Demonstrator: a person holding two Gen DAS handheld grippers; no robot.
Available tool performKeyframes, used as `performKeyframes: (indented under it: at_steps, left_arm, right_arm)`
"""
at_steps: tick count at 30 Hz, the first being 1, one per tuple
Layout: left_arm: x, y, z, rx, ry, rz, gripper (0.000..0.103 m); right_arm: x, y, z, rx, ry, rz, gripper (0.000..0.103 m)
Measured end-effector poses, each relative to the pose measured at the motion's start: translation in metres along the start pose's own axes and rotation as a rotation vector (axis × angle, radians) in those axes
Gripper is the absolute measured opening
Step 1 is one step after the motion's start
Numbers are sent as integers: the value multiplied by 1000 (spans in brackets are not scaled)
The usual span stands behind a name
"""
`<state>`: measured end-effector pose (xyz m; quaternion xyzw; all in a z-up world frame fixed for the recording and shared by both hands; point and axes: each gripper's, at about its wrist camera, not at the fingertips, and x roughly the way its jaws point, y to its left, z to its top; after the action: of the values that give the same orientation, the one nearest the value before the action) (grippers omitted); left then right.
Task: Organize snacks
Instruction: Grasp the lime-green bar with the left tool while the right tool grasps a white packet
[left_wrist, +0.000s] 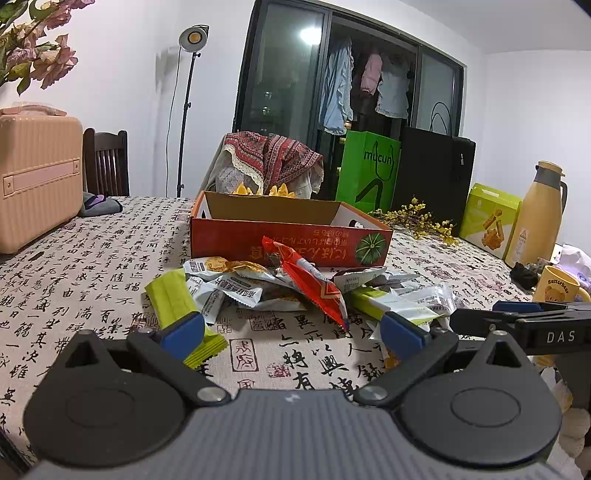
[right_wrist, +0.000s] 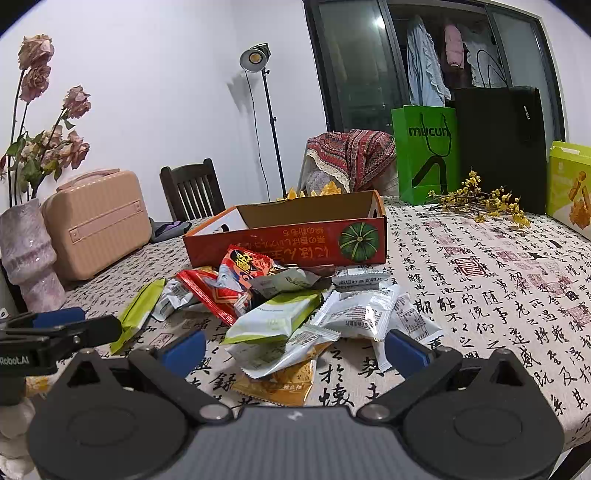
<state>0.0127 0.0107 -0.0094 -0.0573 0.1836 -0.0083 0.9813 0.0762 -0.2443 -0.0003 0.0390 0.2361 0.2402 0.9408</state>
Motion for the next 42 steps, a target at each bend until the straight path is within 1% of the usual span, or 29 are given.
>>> performKeyframes:
  at_steps: [12, 19, 24, 28, 31, 33, 34, 36, 38, 42]
  left_arm:
    - [2, 2, 1, -1, 1, 6, 103]
    - [9, 6, 6, -5, 8, 32, 103]
    - [16, 12, 10, -17, 15, 58, 103]
    - [23, 18, 13, -30, 22, 83, 103]
    - [28, 21, 15, -38, 29, 103, 103]
    - [33, 24, 15, -47, 36, 115, 103]
    - [35, 26, 15, -51, 40, 119, 103]
    - [38, 28, 14, -57, 46, 127, 103]
    - [41, 30, 14, -62, 53, 131, 103]
    - [46, 34, 13, -70, 64, 136, 103]
  right_arm:
    - [2, -1, 2, 1, -6, 11, 103]
    - [6, -8, 8, 5, -13, 8, 103]
    - [14, -15, 12, 3, -12, -12, 103]
    - [25, -26, 16, 5, -4, -45, 102]
    - [37, -36, 20, 2, 3, -63, 93]
    - [46, -39, 21, -7, 16, -74, 82]
    - [51, -41, 21, -12, 24, -77, 79]
    - [61, -43, 21, -21, 41, -79, 65]
    - [70, -45, 20, -19, 59, -87, 60]
    - [81, -48, 19, -15, 52, -114, 59]
